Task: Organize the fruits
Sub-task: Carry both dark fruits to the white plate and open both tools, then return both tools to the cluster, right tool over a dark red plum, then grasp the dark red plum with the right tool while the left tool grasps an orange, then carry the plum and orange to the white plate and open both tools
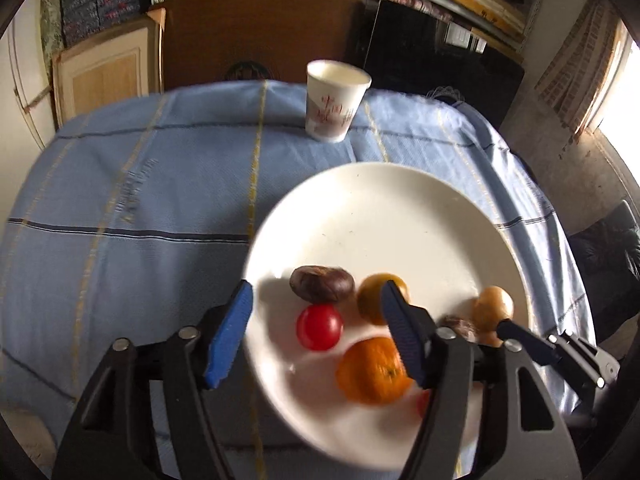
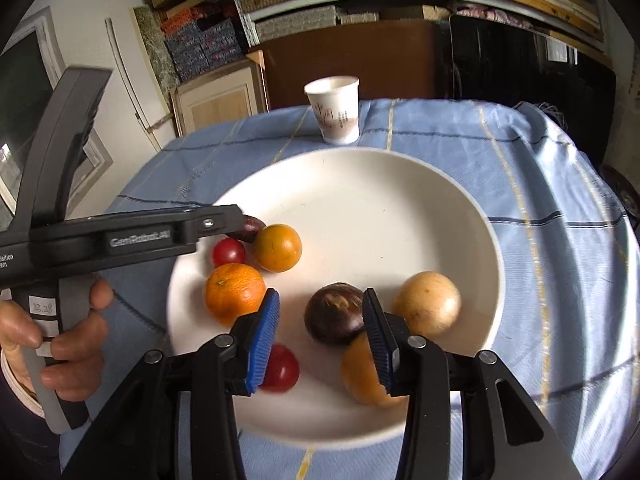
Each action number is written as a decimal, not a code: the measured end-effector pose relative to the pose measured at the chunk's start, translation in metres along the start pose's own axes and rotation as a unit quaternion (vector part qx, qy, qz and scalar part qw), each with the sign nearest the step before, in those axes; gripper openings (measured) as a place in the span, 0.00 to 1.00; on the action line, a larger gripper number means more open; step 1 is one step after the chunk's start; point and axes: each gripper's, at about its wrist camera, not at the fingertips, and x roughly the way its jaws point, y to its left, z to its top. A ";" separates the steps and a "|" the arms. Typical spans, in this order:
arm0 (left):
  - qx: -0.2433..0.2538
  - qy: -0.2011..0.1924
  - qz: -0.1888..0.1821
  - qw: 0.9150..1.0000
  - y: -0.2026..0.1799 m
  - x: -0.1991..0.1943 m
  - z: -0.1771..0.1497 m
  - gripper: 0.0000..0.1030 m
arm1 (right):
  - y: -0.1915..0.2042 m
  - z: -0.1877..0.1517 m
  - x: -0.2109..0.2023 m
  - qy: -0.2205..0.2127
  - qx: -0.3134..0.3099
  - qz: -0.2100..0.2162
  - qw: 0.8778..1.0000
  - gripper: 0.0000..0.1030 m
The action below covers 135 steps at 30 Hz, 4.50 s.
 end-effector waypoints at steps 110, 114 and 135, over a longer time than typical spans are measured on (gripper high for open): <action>0.059 0.013 -0.141 0.988 -0.071 -0.156 -0.275 0.37 | 0.017 -0.215 -0.154 0.022 -0.057 0.054 0.997 0.38; 0.070 -0.029 -0.133 0.988 -0.056 -0.178 -0.233 0.37 | 0.029 -0.180 -0.168 -0.006 -0.101 0.043 0.994 0.38; 0.049 -0.025 -0.024 0.998 -0.058 -0.001 -0.017 0.36 | -0.033 0.008 -0.001 -0.028 0.051 0.008 0.998 0.38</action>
